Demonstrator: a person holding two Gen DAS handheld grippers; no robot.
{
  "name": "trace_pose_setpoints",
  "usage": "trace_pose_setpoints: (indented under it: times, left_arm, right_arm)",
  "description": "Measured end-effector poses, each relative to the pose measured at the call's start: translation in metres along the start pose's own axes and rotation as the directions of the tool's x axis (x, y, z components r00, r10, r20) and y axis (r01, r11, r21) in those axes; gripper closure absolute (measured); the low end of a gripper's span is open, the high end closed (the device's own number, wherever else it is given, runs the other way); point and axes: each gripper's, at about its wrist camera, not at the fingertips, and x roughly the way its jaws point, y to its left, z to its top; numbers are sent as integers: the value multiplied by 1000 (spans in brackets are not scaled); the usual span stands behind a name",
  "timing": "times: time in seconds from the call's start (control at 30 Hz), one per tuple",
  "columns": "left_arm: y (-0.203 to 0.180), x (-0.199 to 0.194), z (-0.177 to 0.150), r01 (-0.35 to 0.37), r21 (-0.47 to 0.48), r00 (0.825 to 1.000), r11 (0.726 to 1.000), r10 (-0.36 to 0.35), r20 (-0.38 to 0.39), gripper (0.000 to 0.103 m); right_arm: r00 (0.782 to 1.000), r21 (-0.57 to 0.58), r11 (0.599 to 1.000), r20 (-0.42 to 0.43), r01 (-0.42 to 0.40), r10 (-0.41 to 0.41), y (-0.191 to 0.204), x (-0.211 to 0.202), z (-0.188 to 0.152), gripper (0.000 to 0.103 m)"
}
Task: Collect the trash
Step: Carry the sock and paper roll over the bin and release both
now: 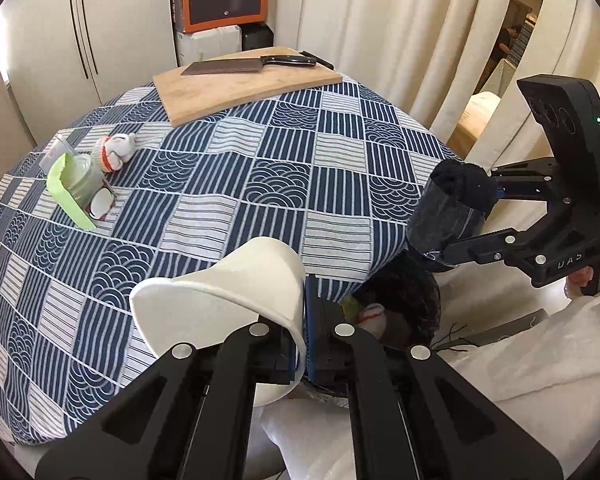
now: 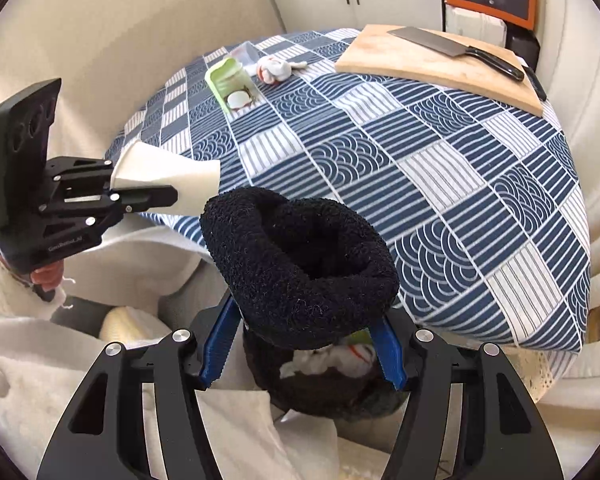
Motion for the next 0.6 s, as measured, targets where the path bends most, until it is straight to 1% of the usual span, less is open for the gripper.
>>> trace_pose_setpoints:
  times: [0.07, 0.23, 0.27, 0.3, 0.33, 0.37, 0.4, 0.43, 0.47, 0.5, 0.53, 0.57, 0.6]
  left_arm:
    - [-9, 4, -6, 32, -12, 999, 999, -32, -16, 99]
    - [-28, 14, -15, 62, 7, 996, 998, -61, -62, 99]
    - [-30, 15, -16, 72, 3, 995, 997, -71, -67, 97]
    - [-31, 16, -17, 82, -3, 994, 997, -82, -73, 93]
    - [-33, 17, -17, 88, -5, 993, 996, -88, -76, 76]
    - [-35, 17, -18, 88, -5, 993, 996, -88, -78, 48]
    - [-36, 17, -18, 78, -5, 994, 997, -78, -72, 36]
    - [-37, 16, -18, 65, -3, 996, 998, -65, -60, 27]
    - [-37, 14, -18, 63, -5, 997, 998, -64, -53, 26]
    - [-36, 14, -18, 68, -13, 996, 998, -69, -51, 23]
    - [-35, 13, -18, 66, -20, 997, 998, -67, -50, 15]
    - [-33, 13, -18, 55, -28, 997, 998, -56, -46, 12]
    - [-32, 13, -18, 52, -31, 998, 998, -54, -44, 12]
  right_arm:
    - [1000, -10, 1000, -10, 3, -3, -1, -1, -7, 45]
    - [1000, -12, 1000, -28, 1, -2, -3, -3, -23, 45]
    - [1000, -13, 1000, -30, 1, -2, -4, -3, -25, 43]
    - [1000, -14, 1000, -31, 4, -5, -4, -3, -28, 43]
    - [999, -15, 1000, -32, 12, -12, -5, -4, -31, 43]
    - [999, -16, 1000, -31, 18, -19, -4, -4, -32, 41]
    - [999, -16, 1000, -29, 24, -24, -5, -4, -35, 38]
    - [999, -17, 999, -26, 30, -30, -5, -5, -37, 31]
    - [999, -18, 999, -20, 46, -46, -5, -6, -38, 22]
    - [998, -18, 998, -14, 58, -58, -5, -7, -39, 19]
    - [997, -18, 997, -7, 72, -72, -5, -8, -40, 18]
    - [996, -15, 996, -3, 84, -84, -6, -8, -40, 17]
    - [995, -9, 995, -3, 96, -96, -7, -8, -41, 17]
